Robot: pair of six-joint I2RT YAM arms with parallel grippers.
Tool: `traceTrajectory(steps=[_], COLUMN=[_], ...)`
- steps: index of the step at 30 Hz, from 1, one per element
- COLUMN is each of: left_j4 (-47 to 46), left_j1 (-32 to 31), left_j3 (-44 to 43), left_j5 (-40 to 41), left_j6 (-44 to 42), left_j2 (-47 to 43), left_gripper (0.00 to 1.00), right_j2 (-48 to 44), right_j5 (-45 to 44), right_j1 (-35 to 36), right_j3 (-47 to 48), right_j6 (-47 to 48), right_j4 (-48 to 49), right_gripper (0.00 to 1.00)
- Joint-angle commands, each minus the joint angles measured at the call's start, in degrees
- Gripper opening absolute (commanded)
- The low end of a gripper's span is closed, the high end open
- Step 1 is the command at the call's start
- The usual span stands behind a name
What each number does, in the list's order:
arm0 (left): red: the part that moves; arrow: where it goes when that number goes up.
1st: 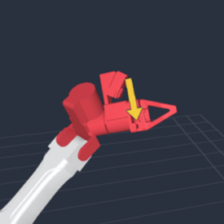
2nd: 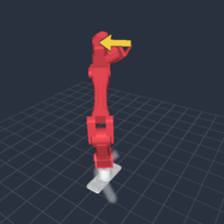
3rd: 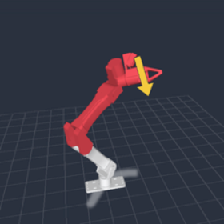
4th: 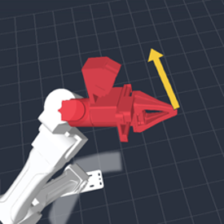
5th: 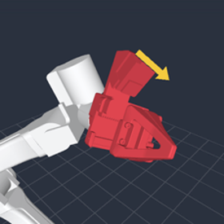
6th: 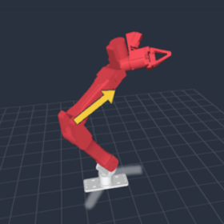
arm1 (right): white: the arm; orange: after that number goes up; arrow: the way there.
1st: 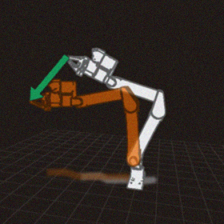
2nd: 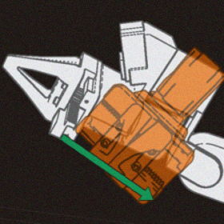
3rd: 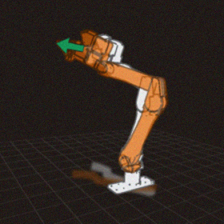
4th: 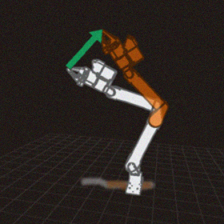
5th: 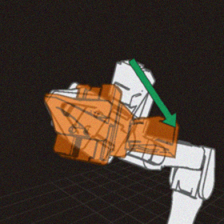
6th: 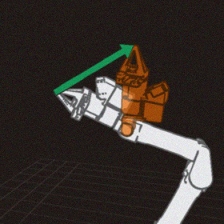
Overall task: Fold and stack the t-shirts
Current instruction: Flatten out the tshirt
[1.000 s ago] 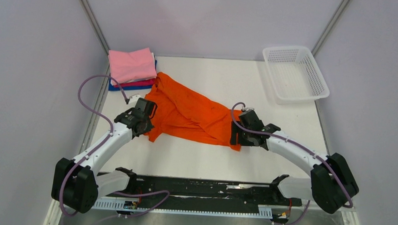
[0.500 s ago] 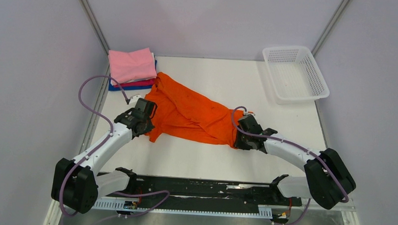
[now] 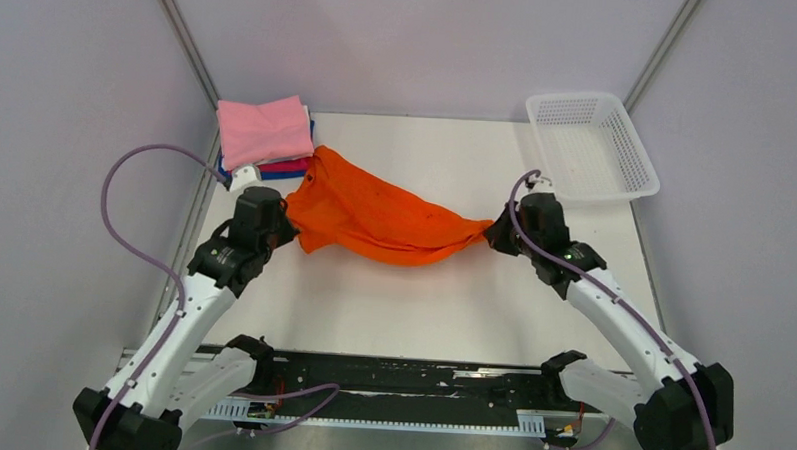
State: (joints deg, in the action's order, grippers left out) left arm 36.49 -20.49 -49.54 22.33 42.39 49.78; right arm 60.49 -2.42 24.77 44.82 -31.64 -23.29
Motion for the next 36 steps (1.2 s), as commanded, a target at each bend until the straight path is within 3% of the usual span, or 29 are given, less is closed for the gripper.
traceTrajectory(steps=[1, 7, 13, 21, 28, 31, 36], left_j4=[-5.5, -8.3, -11.5, -7.8, -7.7, -8.8, -11.9], left_j1=[0.1, 0.1, 0.0, 0.0, 0.0, 0.1, 0.1], left_j3=[-9.6, -23.1, -34.4, -47.1, -49.0, -45.9, -37.6], left_j5=[1.1, 1.5, -2.9, -3.3, -4.8, -2.7, 10.3], left_j6=[-3.6, -9.4, -12.6, -16.5, -18.0, -18.3, -19.2], left_j2=[-4.0, -6.4, -8.6, -8.1, -7.7, -6.1, 1.7], left_gripper=[0.00, 0.00, 0.00, 0.00, 0.00, 0.00, 0.00], right_j2=[-7.3, -14.9, -21.3, -30.7, -34.3, -33.3, -28.2], right_j5=[0.0, -4.8, -1.1, 1.4, 2.6, -3.0, -16.2], right_j1=[-2.1, -2.6, -2.6, -2.6, -2.5, -2.6, -2.5], right_j3=[8.0, 17.6, 24.9, 26.5, 24.7, 22.4, 14.8], right_j6=[3.6, 8.5, 11.4, 8.1, 6.7, 5.6, 1.6], right_j4=[1.9, 2.5, 2.8, 0.1, -2.2, -3.0, -4.6], right_gripper=[0.00, 0.00, 0.00, 0.00, 0.00, 0.00, 0.00])
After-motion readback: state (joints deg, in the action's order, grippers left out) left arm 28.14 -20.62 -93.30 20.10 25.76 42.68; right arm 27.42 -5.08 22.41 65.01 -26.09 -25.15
